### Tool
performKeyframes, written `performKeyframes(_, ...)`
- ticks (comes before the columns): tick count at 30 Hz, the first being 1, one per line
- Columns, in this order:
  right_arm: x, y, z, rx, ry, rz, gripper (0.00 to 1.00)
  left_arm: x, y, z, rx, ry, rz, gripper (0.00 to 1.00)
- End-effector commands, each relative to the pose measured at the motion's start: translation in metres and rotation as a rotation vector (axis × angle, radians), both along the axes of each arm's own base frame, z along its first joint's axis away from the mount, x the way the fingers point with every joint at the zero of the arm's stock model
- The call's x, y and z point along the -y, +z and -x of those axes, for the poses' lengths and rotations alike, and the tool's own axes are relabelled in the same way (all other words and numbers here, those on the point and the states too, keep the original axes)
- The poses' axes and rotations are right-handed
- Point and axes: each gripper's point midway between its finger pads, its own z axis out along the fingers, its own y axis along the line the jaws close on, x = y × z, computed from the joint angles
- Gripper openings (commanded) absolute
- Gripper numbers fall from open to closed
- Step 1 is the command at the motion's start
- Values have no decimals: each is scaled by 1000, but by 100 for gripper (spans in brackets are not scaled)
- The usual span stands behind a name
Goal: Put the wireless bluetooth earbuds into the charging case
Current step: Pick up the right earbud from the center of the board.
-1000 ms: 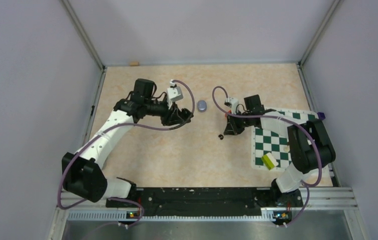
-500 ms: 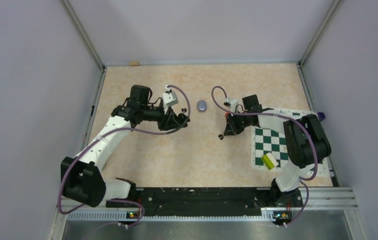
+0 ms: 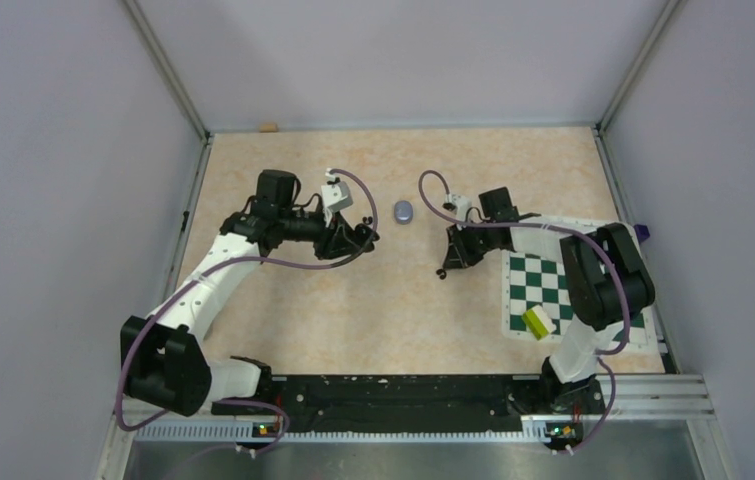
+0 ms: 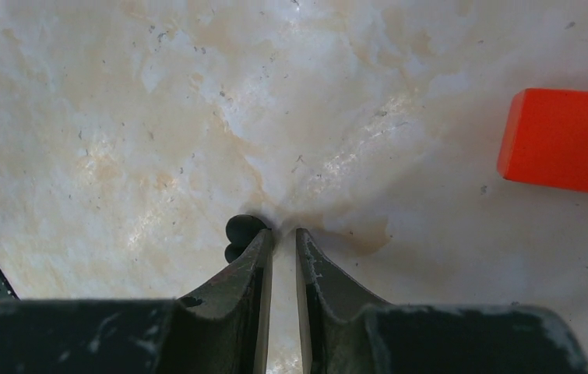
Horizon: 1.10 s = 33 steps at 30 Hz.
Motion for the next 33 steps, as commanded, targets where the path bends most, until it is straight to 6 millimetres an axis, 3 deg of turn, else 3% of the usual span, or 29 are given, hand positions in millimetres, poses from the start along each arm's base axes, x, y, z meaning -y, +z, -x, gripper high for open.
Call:
performKeyframes(1, -7, -1, -5, 11, 17, 15, 17, 3, 14, 3, 43, -23, 45, 0)
performKeyframes(33, -24, 6, 19, -88, 120, -88, 24, -2, 16, 1, 32, -11, 67, 0)
